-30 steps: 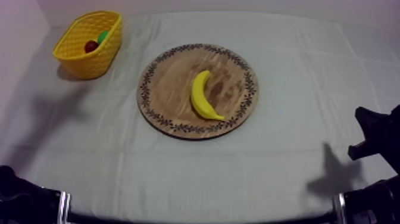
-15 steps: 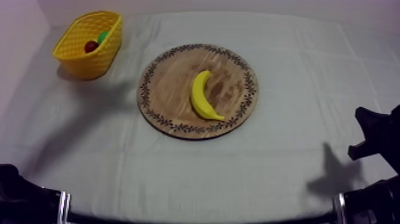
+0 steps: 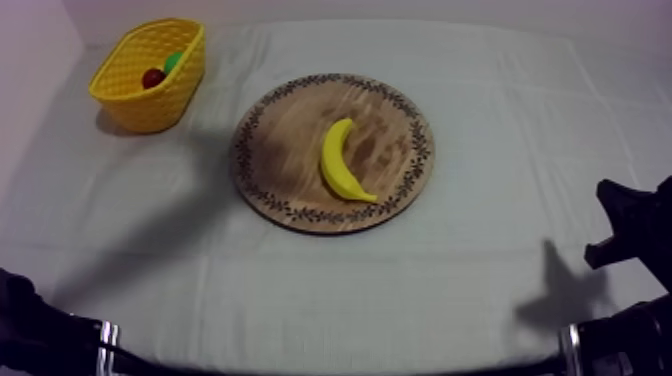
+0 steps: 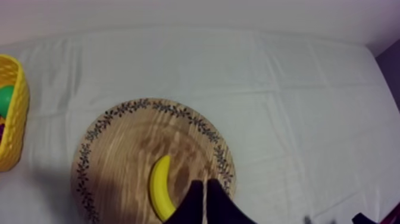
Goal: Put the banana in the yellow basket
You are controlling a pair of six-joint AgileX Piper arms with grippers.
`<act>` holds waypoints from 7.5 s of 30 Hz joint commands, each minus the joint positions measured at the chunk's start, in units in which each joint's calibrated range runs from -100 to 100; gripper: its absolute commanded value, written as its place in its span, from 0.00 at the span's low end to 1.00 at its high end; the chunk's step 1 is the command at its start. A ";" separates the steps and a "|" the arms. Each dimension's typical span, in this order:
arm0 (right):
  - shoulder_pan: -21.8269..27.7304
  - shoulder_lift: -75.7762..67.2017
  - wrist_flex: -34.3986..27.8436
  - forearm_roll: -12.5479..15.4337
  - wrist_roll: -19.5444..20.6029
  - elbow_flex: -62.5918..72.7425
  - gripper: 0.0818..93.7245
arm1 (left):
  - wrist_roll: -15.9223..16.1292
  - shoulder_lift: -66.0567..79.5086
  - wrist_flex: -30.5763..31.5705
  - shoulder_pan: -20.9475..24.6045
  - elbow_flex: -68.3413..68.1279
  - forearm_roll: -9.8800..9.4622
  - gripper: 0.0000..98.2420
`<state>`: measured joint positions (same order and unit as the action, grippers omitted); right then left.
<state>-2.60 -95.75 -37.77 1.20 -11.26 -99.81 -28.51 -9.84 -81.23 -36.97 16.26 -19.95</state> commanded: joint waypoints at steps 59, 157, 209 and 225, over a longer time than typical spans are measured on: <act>0.00 0.00 0.03 -0.01 0.00 0.03 0.00 | -0.62 -32.99 -0.44 4.09 0.42 13.09 0.82; 0.00 0.00 0.03 -0.01 0.00 0.03 0.00 | 24.66 -24.30 -4.58 33.25 10.03 12.29 0.26; 0.00 0.00 0.03 -0.01 0.00 0.03 0.00 | 22.62 -4.41 14.48 37.36 1.62 9.14 0.15; 0.00 0.00 0.03 -0.01 0.00 0.03 0.00 | 23.84 39.47 28.36 38.41 -32.04 9.49 0.00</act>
<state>-2.60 -95.75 -37.73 1.20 -11.24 -99.81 -4.53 17.95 -55.29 1.48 -7.56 -10.35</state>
